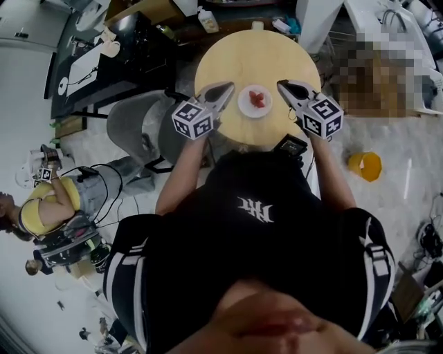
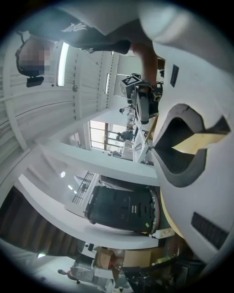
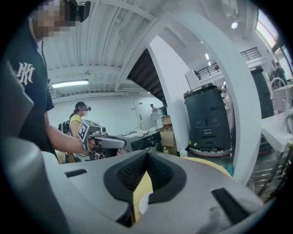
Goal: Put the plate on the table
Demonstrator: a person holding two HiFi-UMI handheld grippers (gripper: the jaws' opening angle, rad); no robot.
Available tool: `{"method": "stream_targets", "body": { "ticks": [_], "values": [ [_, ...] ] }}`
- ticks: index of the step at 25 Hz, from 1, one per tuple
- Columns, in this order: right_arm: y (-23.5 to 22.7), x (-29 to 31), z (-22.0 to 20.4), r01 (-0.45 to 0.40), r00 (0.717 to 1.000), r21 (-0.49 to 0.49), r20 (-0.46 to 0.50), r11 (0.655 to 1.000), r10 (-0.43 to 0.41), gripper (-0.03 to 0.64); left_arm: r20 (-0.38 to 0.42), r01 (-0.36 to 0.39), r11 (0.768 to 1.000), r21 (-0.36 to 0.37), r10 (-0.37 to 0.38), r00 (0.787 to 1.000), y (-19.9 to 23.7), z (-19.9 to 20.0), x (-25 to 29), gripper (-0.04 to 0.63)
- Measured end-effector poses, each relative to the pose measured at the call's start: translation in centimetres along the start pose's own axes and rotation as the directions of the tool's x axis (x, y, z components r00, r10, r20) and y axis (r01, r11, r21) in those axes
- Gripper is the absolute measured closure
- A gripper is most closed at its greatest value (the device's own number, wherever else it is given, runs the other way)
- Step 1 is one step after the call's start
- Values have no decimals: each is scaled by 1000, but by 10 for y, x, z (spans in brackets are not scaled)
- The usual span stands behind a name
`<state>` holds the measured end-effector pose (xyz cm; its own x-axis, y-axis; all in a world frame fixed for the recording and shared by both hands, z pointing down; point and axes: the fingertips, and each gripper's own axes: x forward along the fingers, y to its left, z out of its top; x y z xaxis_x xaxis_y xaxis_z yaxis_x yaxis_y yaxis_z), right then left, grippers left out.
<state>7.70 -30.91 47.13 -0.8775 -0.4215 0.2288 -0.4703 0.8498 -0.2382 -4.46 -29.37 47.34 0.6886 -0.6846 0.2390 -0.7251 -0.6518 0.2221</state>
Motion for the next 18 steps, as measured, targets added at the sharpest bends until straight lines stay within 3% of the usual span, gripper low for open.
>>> {"method": "stream_targets", "body": {
  "ticks": [5, 18],
  "values": [
    [12, -18, 3, -70, 996, -17, 53, 997, 71, 617, 5, -11, 998, 55, 11, 1000, -15, 10, -13, 592],
    [27, -11, -10, -210, 978, -50, -14, 976, 210, 618, 39, -22, 1000, 9, 22, 999, -30, 0, -10, 592]
  ]
}}
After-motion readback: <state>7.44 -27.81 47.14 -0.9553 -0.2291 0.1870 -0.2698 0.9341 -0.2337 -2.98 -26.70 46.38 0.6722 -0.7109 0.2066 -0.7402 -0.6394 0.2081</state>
